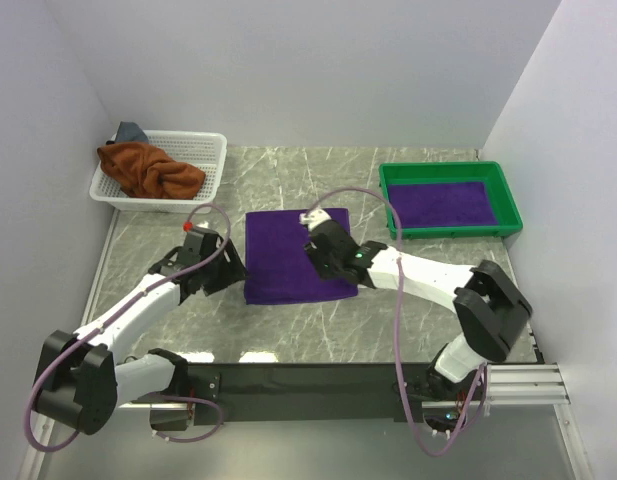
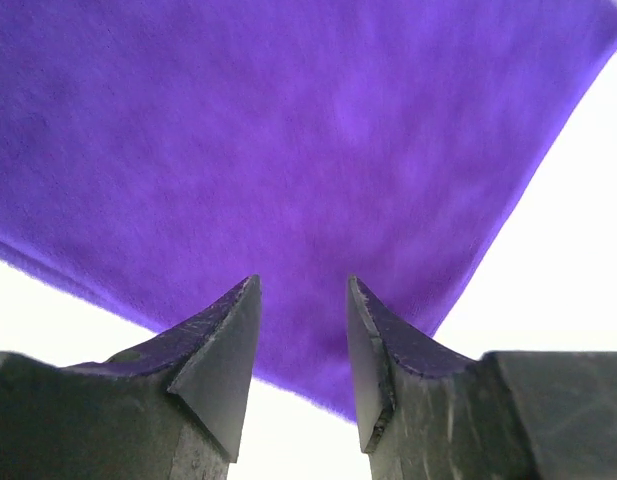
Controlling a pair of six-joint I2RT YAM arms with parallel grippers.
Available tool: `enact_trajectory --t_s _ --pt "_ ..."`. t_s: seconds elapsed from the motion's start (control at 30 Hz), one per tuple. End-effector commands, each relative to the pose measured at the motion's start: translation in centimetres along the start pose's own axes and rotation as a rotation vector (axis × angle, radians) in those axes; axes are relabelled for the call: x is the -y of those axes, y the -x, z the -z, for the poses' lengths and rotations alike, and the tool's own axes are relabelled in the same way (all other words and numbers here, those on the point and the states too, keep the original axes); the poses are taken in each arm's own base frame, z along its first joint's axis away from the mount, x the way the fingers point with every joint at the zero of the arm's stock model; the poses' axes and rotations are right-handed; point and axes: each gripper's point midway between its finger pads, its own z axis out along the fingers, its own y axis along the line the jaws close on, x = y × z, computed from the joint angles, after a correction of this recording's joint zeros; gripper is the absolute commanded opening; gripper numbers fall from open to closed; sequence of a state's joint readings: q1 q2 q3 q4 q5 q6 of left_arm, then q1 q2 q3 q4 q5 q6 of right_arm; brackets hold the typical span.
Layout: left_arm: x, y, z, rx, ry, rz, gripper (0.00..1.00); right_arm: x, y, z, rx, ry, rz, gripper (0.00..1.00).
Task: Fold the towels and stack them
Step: Fold the towel
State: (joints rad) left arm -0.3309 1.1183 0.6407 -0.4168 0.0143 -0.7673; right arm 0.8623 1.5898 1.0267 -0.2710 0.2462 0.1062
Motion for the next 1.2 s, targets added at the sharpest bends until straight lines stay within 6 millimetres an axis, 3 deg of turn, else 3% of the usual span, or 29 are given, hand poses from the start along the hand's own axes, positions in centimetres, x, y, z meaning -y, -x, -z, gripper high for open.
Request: enact_trajectory --t_s 0.0,0.03,0.13,0.33,0.4,0.53,0.83,1.03,1.17 --pt "1.6 -1.5 -0.7 -0.043 -0.057 0.037 0.70 0.2 0.0 1.6 0.038 0.076 -0.228 0.46" --pt "1.8 -1.5 -1.0 -0.041 -0.061 0.034 0.69 0.5 -1.5 1.5 0.013 0.074 -0.255 0.46" --pt "1.6 -2.8 -2.0 -0.080 -0.045 0.027 0.61 1.6 -2.2 1.9 0.027 0.086 -0.384 0.45" --pt "1.7 -4.4 -3.4 -0.129 -0.021 0.018 0.46 3.1 -5.6 1.8 0.010 0.084 -0.575 0.44" --pt "1.8 -4.8 -3.5 -0.139 -0.018 0.011 0.40 3.4 -5.5 1.9 0.031 0.093 -0.618 0.44" --pt "1.5 -5.1 -3.5 -0.145 0.004 0.012 0.39 4.4 -6.2 1.8 0.041 0.079 -0.658 0.43" --pt "0.1 -5.2 -3.0 -0.120 0.074 0.013 0.46 5.0 -6.9 1.7 0.041 0.091 -0.697 0.43" --pt "0.1 -5.3 -3.2 -0.131 0.085 0.005 0.36 5.0 -7.1 1.6 0.040 0.094 -0.706 0.43" --pt "0.5 -5.2 -2.7 -0.129 0.082 -0.002 0.23 5.8 -7.8 1.7 0.027 0.048 -0.731 0.43"
